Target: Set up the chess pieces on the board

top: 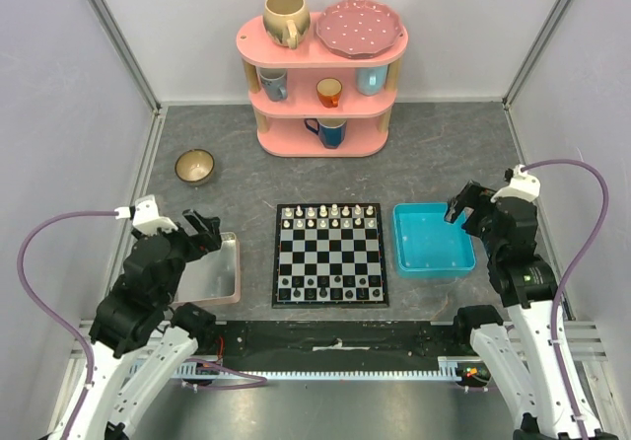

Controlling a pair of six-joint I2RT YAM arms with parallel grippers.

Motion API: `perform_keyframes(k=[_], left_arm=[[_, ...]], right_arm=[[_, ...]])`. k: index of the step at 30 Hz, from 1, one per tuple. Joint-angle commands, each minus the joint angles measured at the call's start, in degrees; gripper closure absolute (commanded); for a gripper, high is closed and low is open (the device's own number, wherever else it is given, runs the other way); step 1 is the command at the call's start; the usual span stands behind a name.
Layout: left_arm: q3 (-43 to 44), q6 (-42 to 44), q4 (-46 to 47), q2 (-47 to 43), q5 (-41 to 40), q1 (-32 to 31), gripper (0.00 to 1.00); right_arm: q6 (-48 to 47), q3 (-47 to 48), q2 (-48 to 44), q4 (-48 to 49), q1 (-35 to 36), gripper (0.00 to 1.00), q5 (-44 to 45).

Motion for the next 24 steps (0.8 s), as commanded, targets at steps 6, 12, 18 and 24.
perform_keyframes(k=[6,12,18,24], left_arm=[[0.0,1.2,2.4,2.0,-3.3,0.3,0.01],[-0.3,1.5,3.1,1.7,-3.2,0.4,0.01],[-0.6,2.3,3.9,-0.7,-1.9,0.3,0.01],[0.0,2.5,3.6,1.0,-0.4,0.3,0.01]], right_arm=[[1.1,-1.5,-4.3,-0.1,0.0,0.03,2.7],[1.4,-1.8,-5.7,0.4,-0.1,0.02,1.6],[2.9,-2.6,-6.1,0.2,-0.1,0.02,3.4],[3.8,-1.6,-3.9,0.5,-0.1,0.02,6.5]])
